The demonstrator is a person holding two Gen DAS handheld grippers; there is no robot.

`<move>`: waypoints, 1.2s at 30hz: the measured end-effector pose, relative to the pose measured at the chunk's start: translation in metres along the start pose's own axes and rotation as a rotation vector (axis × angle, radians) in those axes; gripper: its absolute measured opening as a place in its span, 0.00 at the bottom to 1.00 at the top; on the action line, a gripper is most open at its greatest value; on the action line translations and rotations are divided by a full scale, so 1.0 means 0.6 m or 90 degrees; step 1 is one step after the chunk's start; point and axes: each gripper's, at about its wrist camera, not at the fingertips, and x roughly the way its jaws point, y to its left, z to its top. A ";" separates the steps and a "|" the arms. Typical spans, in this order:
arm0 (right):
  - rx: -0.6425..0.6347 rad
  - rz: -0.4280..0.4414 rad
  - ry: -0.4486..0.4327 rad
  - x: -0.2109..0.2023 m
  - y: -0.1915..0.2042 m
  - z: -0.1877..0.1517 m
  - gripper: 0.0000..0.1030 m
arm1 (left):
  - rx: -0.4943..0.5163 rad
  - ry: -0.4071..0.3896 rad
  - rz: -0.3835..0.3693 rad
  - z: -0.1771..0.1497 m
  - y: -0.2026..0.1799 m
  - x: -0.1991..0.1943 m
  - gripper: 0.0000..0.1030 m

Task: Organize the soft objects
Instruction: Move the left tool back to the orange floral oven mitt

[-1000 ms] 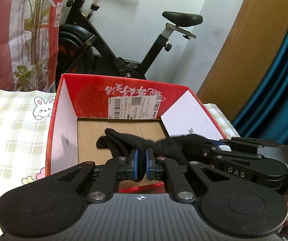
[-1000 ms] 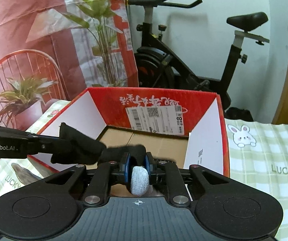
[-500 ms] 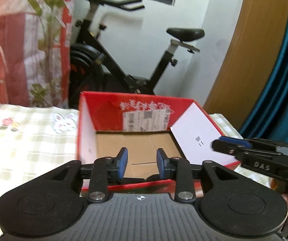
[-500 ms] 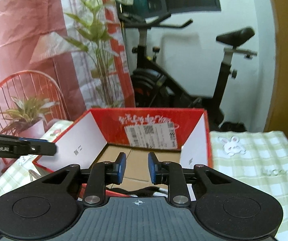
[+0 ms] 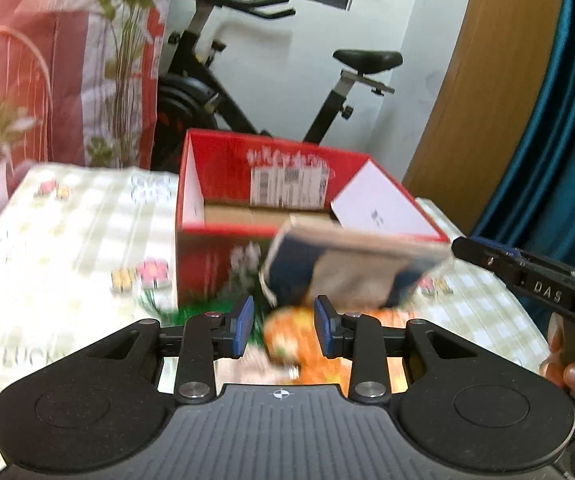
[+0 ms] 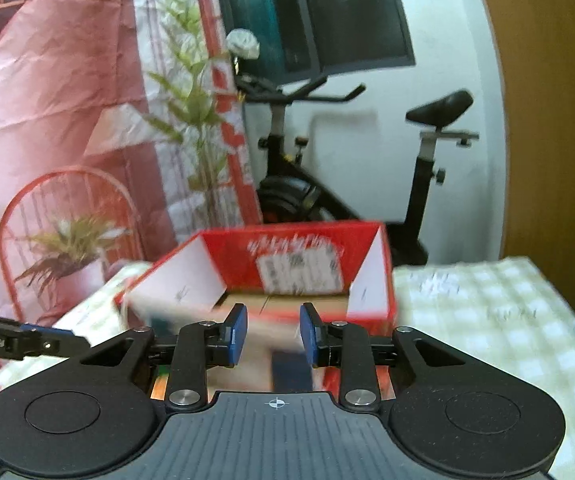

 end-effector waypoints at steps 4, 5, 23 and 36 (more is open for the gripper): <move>-0.013 0.007 0.052 -0.002 0.015 -0.049 0.33 | -0.014 0.036 -0.008 -0.039 0.002 0.010 0.34; -0.013 0.009 0.064 -0.002 0.018 -0.061 0.36 | -0.015 0.045 -0.005 -0.047 0.003 0.014 0.34; -0.005 -0.031 0.147 0.036 0.024 -0.126 0.94 | -0.020 0.079 0.023 -0.096 0.015 0.035 0.67; -0.015 -0.026 0.153 0.035 0.029 -0.127 1.00 | 0.000 0.088 0.079 -0.099 0.010 0.036 0.91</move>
